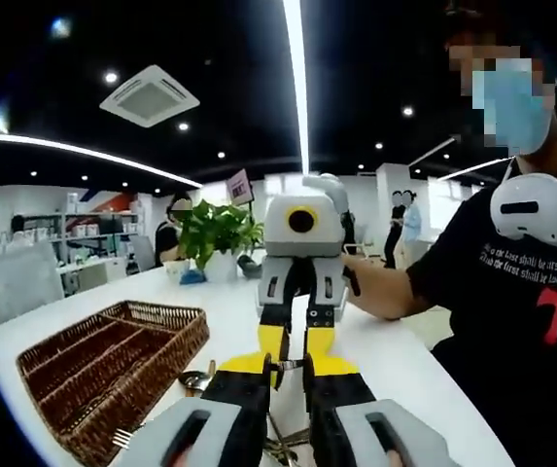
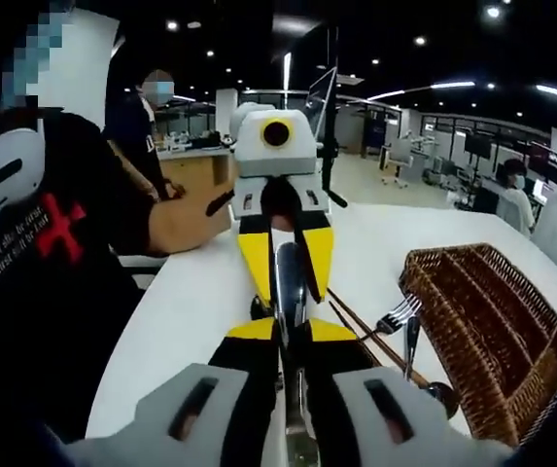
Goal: Arrange the knives, forks, and spoons in their matching storage slots by inserting each utensil handle-first until every utensil is classified and aligned in the correct compartment
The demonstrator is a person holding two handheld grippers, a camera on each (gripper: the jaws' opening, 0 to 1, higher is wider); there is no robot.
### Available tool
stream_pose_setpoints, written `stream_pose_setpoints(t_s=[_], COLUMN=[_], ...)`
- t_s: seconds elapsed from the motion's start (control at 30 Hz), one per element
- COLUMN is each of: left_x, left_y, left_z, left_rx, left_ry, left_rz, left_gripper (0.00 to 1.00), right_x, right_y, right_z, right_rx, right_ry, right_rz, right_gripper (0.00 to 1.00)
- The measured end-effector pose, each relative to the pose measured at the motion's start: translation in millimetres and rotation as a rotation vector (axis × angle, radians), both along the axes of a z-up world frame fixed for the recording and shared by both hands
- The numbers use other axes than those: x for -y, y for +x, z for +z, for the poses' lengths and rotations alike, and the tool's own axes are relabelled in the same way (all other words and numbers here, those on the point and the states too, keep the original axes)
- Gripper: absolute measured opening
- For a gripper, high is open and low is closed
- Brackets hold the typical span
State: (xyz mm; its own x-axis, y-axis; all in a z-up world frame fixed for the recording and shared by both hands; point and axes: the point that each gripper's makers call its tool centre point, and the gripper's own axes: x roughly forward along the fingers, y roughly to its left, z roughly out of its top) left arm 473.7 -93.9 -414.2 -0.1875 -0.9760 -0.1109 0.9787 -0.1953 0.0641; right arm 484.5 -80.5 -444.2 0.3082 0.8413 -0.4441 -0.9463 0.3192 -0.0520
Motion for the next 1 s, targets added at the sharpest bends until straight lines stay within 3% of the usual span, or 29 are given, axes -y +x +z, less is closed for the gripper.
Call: stream_pose_setpoints(t_s=[0.17, 0.47, 0.57, 0.6, 0.67, 0.73, 0.8, 1.0], left_x=[0, 0, 0, -1, 0, 0, 3, 18], left_y=[-4.5, 3.0, 6.1, 6.8, 10.0, 14.7, 18.1, 7.9], left_z=[16.4, 12.0, 13.2, 13.6, 13.4, 7.7, -1.9, -19.2], left_rx=[0.022, 0.079, 0.071, 0.049, 0.059, 0.046, 0.022, 0.039], left_ry=[-0.053, -0.075, -0.085, -0.086, -0.091, -0.077, -0.039, 0.026], left_rz=[-0.002, 0.004, 0.013, 0.013, 0.03, 0.042, 0.052, 0.033], left_gripper=[0.13, 0.17, 0.21, 0.25, 0.32, 0.46, 0.54, 0.5], right_x=[-2, 0, 0, 1, 2, 3, 5, 3], right_y=[-3, 3, 4, 5, 5, 6, 8, 9], right_z=[14.9, 10.8, 12.1, 13.0, 15.2, 20.2, 23.6, 34.0], right_rx=[0.034, 0.047, 0.054, 0.059, 0.063, 0.066, 0.073, 0.105], right_ry=[0.038, 0.019, 0.024, 0.026, 0.032, 0.055, 0.064, 0.11], right_rz=[0.014, -0.009, -0.013, -0.016, -0.021, -0.027, -0.037, -0.047], right_gripper=[0.07, 0.07, 0.07, 0.07, 0.07, 0.07, 0.07, 0.07])
